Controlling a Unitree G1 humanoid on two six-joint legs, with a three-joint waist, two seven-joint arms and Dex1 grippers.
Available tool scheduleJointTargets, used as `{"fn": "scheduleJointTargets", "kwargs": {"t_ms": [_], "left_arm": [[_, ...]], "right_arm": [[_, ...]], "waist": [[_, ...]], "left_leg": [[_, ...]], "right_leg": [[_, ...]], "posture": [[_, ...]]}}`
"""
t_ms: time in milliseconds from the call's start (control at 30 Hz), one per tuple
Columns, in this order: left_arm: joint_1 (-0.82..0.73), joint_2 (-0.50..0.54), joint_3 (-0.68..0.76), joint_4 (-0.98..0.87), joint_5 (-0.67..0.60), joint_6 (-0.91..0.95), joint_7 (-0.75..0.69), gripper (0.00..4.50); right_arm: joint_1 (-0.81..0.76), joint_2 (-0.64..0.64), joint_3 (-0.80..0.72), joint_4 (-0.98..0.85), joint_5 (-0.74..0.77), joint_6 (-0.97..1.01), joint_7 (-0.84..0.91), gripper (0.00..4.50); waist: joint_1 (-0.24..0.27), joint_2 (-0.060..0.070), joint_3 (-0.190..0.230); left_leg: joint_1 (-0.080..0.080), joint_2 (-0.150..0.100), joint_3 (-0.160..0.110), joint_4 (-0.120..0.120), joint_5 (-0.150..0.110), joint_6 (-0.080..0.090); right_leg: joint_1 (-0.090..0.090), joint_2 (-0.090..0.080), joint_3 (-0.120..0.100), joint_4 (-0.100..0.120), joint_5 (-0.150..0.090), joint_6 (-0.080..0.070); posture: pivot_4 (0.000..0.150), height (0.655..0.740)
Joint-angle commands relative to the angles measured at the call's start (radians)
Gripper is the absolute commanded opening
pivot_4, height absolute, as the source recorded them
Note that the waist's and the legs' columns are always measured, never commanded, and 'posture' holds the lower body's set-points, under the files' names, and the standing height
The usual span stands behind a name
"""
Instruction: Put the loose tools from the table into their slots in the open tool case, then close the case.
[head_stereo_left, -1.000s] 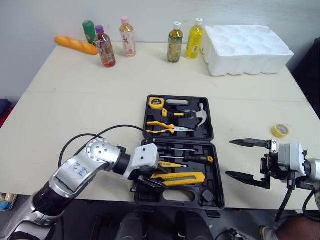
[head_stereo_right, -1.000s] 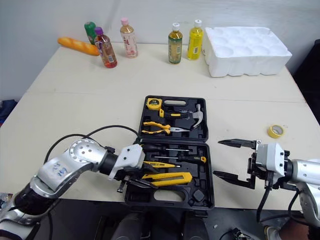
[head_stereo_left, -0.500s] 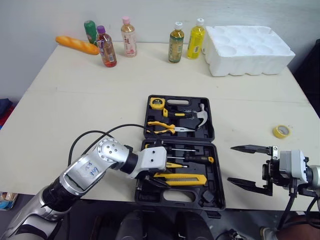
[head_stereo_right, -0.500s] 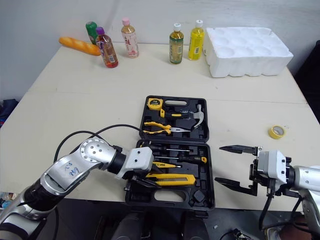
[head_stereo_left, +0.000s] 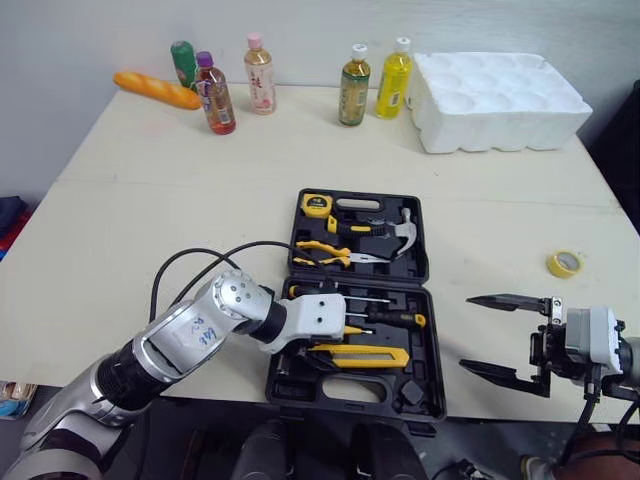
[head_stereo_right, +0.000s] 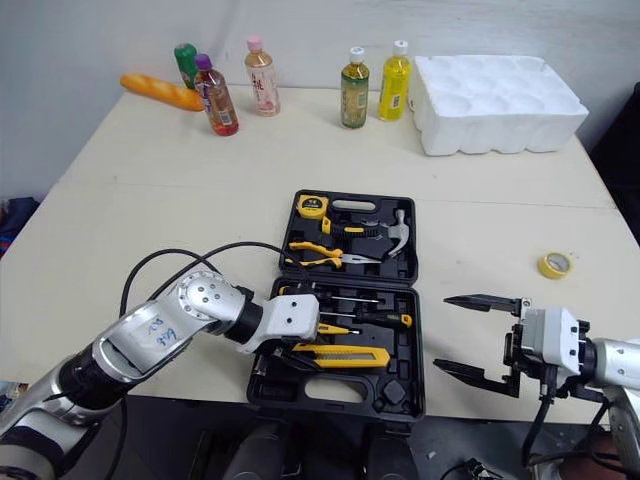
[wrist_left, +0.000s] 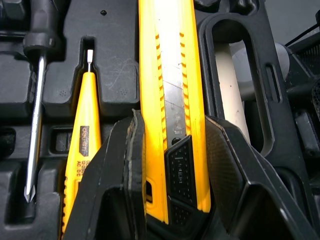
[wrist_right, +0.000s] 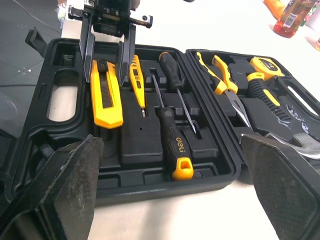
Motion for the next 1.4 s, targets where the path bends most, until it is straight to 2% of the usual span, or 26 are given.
{"fn": "scheduleJointTargets", "kwargs": {"t_ms": [33, 100, 200, 567, 700, 867, 967, 1200, 1300, 1400], "left_arm": [[0.0, 0.013, -0.016, -0.019, 0.015, 0.013, -0.008, 1.26], [0.002, 0.009, -0.009, -0.017, 0.002, 0.005, -0.018, 2.32], [-0.005, -0.006, 0.016, -0.001, -0.013, -0.026, -0.03, 3.6], [-0.002, -0.031, 0.104, 0.085, -0.043, -0.201, -0.103, 3.6], [0.033, -0.05, 0.175, 0.123, -0.081, -0.326, -0.13, 3.6], [0.06, -0.059, 0.278, 0.156, -0.14, -0.356, -0.139, 3.6], [0.081, -0.05, 0.336, 0.189, -0.147, -0.436, -0.154, 3.6], [0.135, -0.038, 0.461, 0.21, -0.25, -0.451, -0.208, 3.6], [0.163, -0.069, 0.491, 0.211, -0.286, -0.481, -0.209, 2.86], [0.18, -0.092, 0.482, 0.193, -0.291, -0.483, -0.194, 1.71]], "right_arm": [[0.009, 0.003, -0.029, -0.019, 0.013, -0.013, 0.0, 4.5], [0.012, 0.005, -0.028, -0.02, 0.012, -0.015, -0.002, 4.5], [0.015, 0.008, -0.027, -0.021, 0.01, -0.018, -0.007, 4.5], [0.016, 0.014, -0.02, -0.037, 0.005, -0.012, -0.036, 4.5], [0.021, 0.014, -0.028, -0.03, 0.002, -0.018, -0.041, 4.5], [0.02, 0.006, -0.053, -0.001, -0.008, -0.029, -0.049, 4.5], [0.011, -0.003, -0.075, 0.027, -0.014, -0.037, -0.051, 4.5], [0.02, -0.004, -0.103, 0.055, -0.018, -0.055, -0.04, 4.5], [0.024, 0.003, -0.104, 0.07, -0.023, -0.068, -0.04, 4.5], [0.028, 0.012, -0.102, 0.078, -0.029, -0.078, -0.04, 4.5]], "waist": [[0.0, 0.0, 0.0], [0.0, 0.0, 0.0], [0.0, 0.0, 0.0], [0.001, 0.0, 0.0], [0.002, 0.0, 0.0], [0.001, 0.0, 0.0], [0.0, 0.0, 0.0], [0.0, 0.0, 0.0], [0.0, 0.0, 0.0], [0.0, 0.0, 0.0]], "left_leg": [[0.0, 0.0, 0.0, 0.0, 0.0, 0.0], [0.0, 0.0, 0.0, 0.0, 0.0, 0.0], [0.0, 0.0, 0.0, 0.0, 0.0, 0.0], [0.0, 0.0, 0.0, 0.001, 0.0, 0.0], [0.0, 0.0, 0.0, 0.001, 0.0, 0.0], [0.0, 0.0, 0.0, 0.001, 0.0, 0.0], [0.0, 0.0, 0.0, 0.002, 0.0, 0.0], [0.0, 0.0, 0.0, 0.002, 0.0, 0.0], [0.0, 0.0, 0.0, 0.002, 0.0, 0.0], [0.0, 0.0, 0.0, 0.002, 0.0, 0.0]], "right_leg": [[0.0, 0.0, 0.0, 0.0, 0.0, 0.0], [0.0, 0.0, 0.0, 0.0, 0.0, 0.0], [0.0, 0.0, 0.0, 0.0, 0.0, 0.0], [0.0, 0.0, 0.0, 0.0, 0.0, 0.0], [0.0, 0.0, 0.0, 0.0, 0.0, 0.0], [0.0, 0.0, -0.001, 0.0, 0.0, 0.0], [0.0, 0.0, -0.001, 0.001, 0.0, 0.0], [0.0, 0.0, -0.001, 0.001, 0.0, 0.0], [0.0, 0.0, -0.001, 0.001, 0.0, 0.0], [0.0, 0.0, -0.001, 0.001, 0.0, 0.0]], "posture": [[0.15, 0.74], [0.15, 0.74], [0.15, 0.74], [0.15, 0.74], [0.15, 0.74], [0.15, 0.74], [0.15, 0.74], [0.15, 0.74], [0.15, 0.74], [0.15, 0.74]]}}
